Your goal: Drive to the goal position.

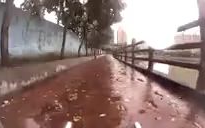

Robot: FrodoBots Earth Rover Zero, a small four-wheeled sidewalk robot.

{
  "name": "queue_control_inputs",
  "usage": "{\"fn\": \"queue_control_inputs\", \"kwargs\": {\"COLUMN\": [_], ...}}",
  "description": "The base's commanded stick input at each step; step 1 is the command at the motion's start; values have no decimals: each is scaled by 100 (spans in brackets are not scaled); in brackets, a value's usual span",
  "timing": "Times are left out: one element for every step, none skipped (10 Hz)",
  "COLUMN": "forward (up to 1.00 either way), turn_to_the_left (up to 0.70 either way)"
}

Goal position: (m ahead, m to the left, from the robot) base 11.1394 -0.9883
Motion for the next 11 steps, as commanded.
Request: {"fn": "queue_control_inputs", "kwargs": {"forward": [50, 50, 50, 50, 50, 50, 50, 50, 50, 50, 50], "turn_to_the_left": [0, 0, 0, 0, 0, 0, 0, 0, 0, 0, 0]}}
